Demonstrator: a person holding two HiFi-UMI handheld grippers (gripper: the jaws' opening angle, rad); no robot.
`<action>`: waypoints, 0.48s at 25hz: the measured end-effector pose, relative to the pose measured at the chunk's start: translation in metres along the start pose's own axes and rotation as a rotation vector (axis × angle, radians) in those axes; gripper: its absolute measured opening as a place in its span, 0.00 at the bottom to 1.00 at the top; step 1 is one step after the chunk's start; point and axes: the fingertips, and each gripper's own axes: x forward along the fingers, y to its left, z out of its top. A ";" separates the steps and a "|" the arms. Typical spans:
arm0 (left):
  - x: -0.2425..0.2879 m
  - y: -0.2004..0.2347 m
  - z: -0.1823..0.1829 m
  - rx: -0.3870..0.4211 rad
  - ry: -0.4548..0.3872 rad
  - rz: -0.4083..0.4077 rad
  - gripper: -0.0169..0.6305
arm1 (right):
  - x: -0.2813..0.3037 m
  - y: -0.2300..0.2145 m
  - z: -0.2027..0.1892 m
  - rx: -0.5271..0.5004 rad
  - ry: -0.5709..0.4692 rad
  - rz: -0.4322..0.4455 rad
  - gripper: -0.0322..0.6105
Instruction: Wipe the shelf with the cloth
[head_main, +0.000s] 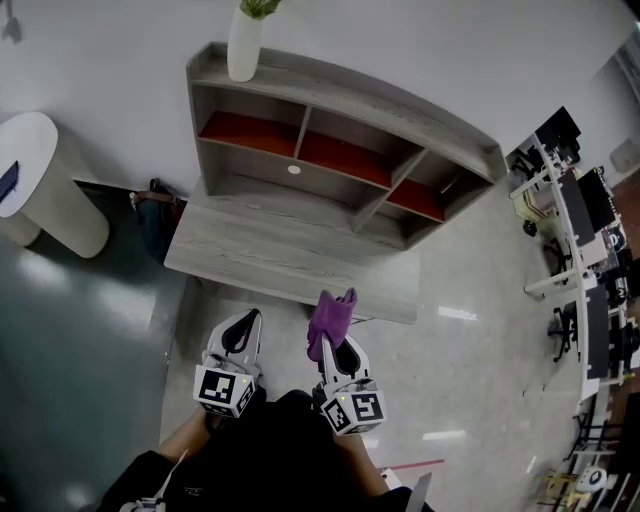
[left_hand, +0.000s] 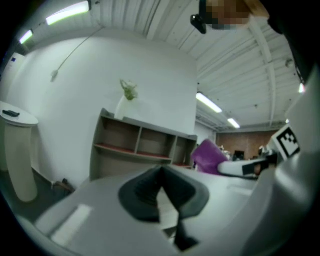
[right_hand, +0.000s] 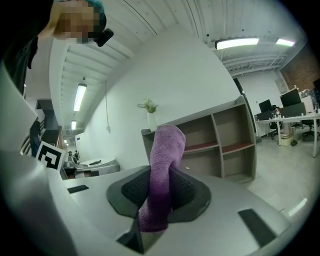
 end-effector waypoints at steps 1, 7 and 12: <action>0.006 0.008 -0.001 -0.007 0.009 0.003 0.03 | 0.008 0.001 0.002 0.001 0.001 -0.002 0.17; 0.040 0.039 0.002 -0.039 -0.001 0.028 0.03 | 0.051 -0.015 0.008 0.009 0.021 -0.012 0.17; 0.092 0.046 0.010 -0.006 -0.009 0.028 0.03 | 0.096 -0.053 0.027 0.019 -0.018 -0.003 0.17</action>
